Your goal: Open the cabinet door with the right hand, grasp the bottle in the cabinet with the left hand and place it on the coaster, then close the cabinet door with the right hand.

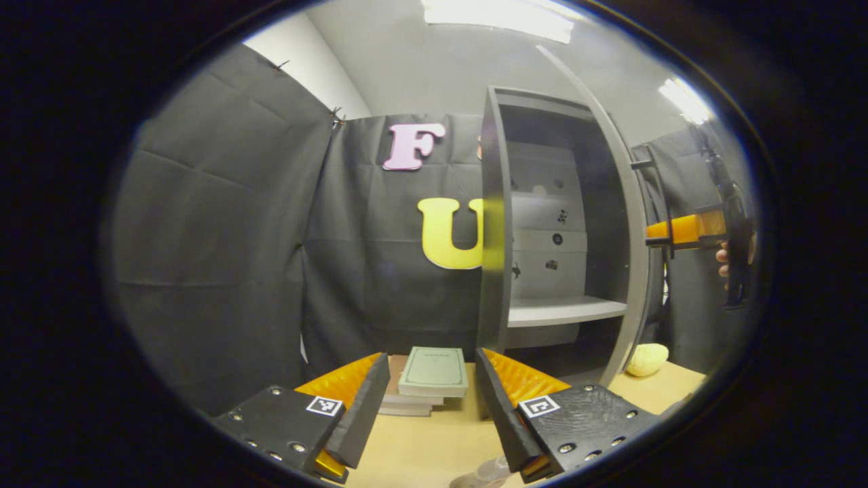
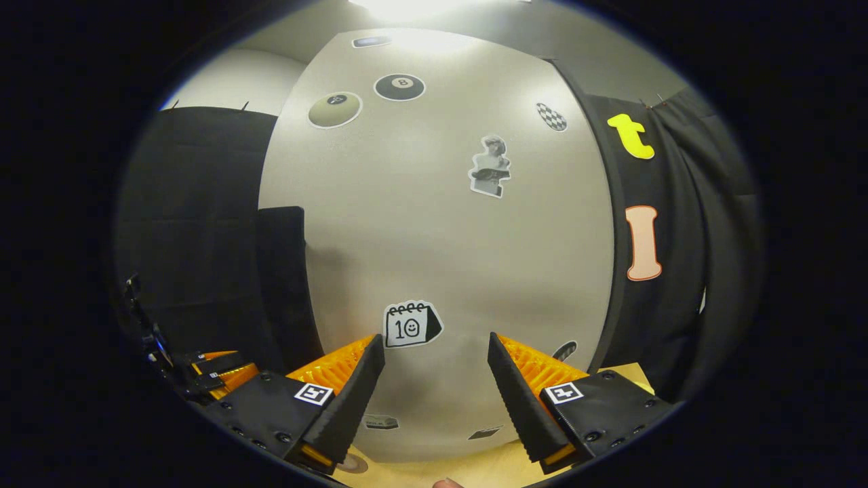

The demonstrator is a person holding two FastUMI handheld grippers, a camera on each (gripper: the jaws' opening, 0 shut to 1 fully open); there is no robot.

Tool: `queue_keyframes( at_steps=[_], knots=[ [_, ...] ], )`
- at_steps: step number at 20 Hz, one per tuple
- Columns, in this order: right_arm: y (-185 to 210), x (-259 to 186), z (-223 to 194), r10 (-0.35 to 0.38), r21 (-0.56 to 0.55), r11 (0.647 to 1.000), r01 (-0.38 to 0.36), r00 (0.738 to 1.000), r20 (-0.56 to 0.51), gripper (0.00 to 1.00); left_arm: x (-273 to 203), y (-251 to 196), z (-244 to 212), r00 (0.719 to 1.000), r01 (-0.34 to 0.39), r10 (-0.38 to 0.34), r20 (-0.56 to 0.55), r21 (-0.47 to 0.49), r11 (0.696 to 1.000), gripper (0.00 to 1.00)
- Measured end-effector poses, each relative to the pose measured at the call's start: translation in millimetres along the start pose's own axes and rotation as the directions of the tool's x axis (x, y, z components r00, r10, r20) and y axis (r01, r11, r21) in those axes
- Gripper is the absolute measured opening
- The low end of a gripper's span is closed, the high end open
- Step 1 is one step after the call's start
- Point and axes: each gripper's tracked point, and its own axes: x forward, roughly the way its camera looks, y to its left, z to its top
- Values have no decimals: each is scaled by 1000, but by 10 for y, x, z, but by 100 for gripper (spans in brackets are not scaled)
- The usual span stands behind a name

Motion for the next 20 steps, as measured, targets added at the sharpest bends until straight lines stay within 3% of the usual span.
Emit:
queue_keyframes(
  at_steps=[5,6,7,10,17,20],
  knots=[
    [-16,428,-12,-43,47,998,43,999,10,98,-149,395,-38,998,-68,68,2,-1,998,76],
    [-12,483,-27,-48,65,997,47,999,12,93,-174,461,-44,997,-78,78,2,-2,997,76],
    [-16,542,-51,-53,81,995,51,999,14,98,-191,506,-53,996,-86,86,0,-2,996,76],
    [-49,760,-60,-62,128,990,59,998,24,98,-224,583,-85,995,-101,101,-7,-3,995,76],
    [-110,806,-85,-149,83,986,146,989,26,95,-179,411,-148,997,-63,63,-33,-4,998,76],
    [-116,617,12,-135,83,988,131,989,52,96,-133,172,-66,999,-19,18,-36,-21,1000,76]
  ],
)
